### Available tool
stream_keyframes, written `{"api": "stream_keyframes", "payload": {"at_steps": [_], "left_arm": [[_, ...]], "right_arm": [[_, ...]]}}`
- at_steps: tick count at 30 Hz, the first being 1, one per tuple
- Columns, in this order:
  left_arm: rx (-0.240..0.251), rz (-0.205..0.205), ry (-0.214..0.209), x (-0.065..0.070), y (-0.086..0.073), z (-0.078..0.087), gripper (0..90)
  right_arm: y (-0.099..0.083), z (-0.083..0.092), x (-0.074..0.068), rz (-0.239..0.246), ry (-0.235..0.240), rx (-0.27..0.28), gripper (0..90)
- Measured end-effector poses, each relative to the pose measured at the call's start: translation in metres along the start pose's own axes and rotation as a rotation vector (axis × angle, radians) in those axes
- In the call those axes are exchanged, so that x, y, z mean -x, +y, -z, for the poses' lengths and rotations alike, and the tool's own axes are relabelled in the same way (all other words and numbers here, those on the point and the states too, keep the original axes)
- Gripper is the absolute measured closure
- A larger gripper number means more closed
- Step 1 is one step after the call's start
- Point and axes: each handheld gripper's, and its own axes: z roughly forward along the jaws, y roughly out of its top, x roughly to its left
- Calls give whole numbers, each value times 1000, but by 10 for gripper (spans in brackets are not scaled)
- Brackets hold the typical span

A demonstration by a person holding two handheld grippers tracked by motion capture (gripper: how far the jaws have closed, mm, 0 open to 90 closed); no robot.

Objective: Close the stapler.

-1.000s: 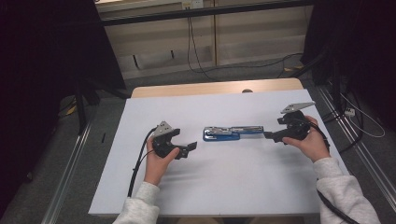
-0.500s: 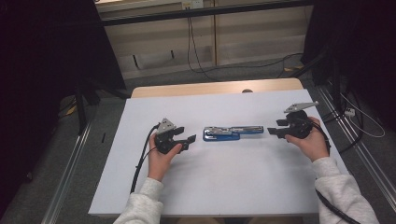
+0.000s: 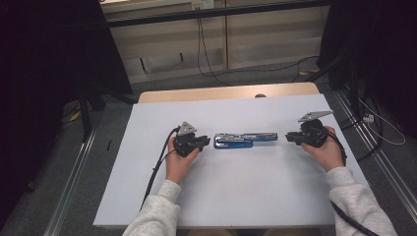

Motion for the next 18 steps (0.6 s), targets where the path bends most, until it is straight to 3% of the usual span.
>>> {"api": "stream_keyframes", "payload": {"at_steps": [8, 13, 14, 18], "left_arm": [[-45, -2, 19, -3, -3, -7, 855], [-87, -5, 3, -1, -5, -13, 900], [-84, 15, -6, -1, -5, -14, 900], [-100, 0, -5, 1, -3, -18, 900]], "right_arm": [[1, -13, -6, 26, 19, -27, 890], [3, -17, -10, 38, 31, -29, 900], [3, -18, -11, 41, 35, -33, 900], [4, -21, -13, 55, 40, -42, 900]]}}
